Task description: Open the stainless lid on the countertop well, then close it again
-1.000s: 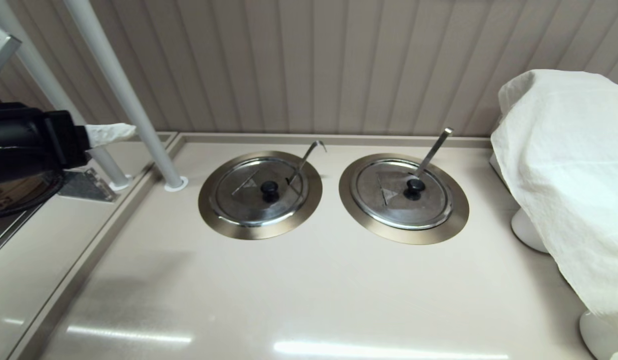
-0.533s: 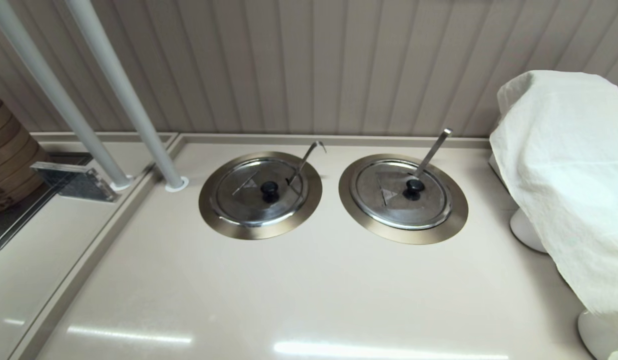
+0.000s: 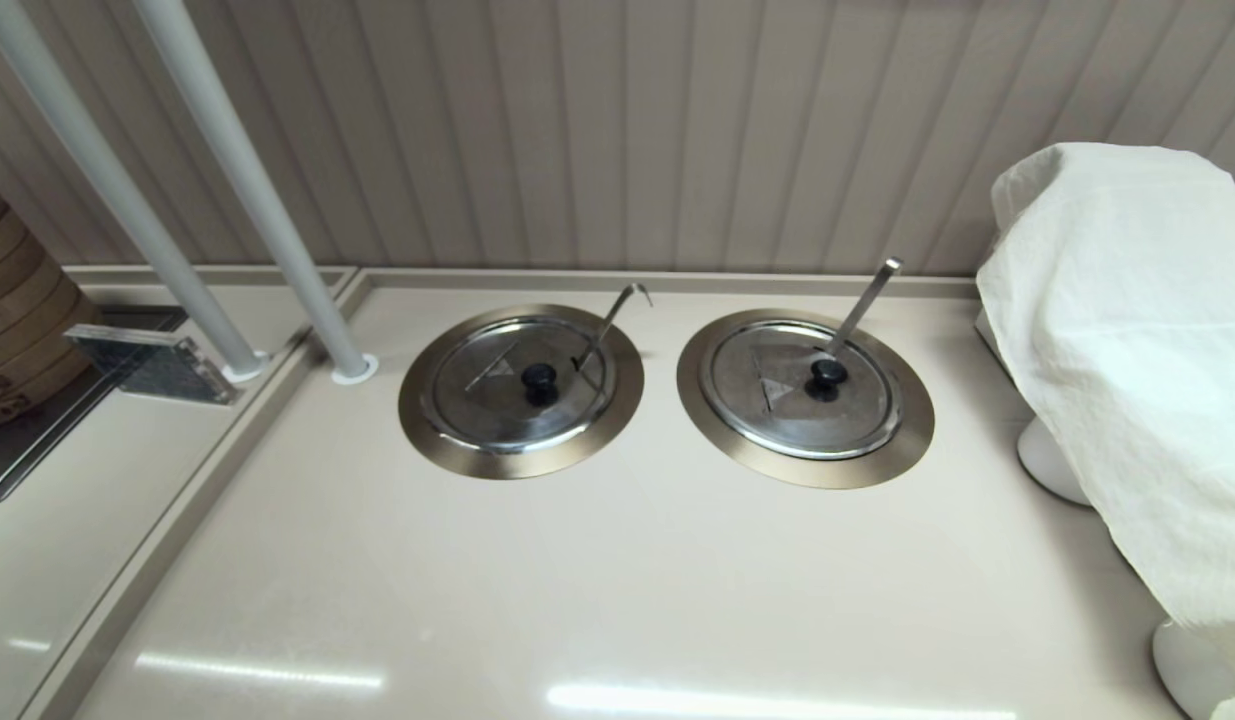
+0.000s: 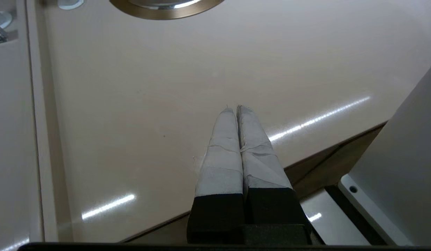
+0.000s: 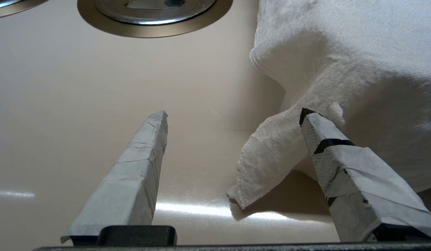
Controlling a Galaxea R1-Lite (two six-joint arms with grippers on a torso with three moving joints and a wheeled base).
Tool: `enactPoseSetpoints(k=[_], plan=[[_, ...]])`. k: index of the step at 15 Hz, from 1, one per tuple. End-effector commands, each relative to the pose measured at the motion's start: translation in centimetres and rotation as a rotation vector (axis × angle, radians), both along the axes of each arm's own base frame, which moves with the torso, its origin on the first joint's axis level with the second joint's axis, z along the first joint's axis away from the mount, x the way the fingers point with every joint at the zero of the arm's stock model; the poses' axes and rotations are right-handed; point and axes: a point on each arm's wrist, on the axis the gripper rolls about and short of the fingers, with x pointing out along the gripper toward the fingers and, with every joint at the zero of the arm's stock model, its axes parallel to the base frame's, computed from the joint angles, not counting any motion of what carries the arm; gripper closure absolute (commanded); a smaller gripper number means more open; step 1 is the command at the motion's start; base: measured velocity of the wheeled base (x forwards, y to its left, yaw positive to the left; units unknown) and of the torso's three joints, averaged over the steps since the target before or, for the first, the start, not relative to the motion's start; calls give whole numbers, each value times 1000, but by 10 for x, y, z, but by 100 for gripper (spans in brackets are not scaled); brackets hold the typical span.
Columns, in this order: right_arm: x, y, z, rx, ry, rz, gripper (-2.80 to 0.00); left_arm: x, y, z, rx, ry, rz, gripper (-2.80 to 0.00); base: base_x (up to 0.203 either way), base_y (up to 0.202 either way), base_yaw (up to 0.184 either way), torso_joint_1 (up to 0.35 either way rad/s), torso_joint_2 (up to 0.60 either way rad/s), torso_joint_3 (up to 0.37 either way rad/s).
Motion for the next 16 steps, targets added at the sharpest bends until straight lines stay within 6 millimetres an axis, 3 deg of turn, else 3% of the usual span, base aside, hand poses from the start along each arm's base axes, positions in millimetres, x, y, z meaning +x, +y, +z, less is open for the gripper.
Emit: enactPoseSetpoints(k=[1, 3, 6, 8, 12, 16], plan=[[0, 0, 0, 0, -1, 1, -280, -5, 0, -23, 3, -59, 30, 0, 0, 0, 0, 0, 0, 0], [0, 0, 0, 0, -1, 1, -280, 18, 4, -44, 4, -68, 206, 0, 0, 0, 0, 0, 0, 0], [0, 0, 0, 0, -1, 1, -280, 49, 8, -68, -29, -265, 373, 0, 0, 0, 0, 0, 0, 0], [0, 0, 0, 0, -1, 1, -280, 52, 8, -73, -51, -284, 416, 0, 0, 0, 0, 0, 0, 0], [0, 0, 0, 0, -1, 1, -280, 51, 8, -86, -7, -134, 378, 0, 0, 0, 0, 0, 0, 0], [0, 0, 0, 0, -1, 1, -280, 51, 7, -85, -79, -109, 377, 0, 0, 0, 0, 0, 0, 0]])
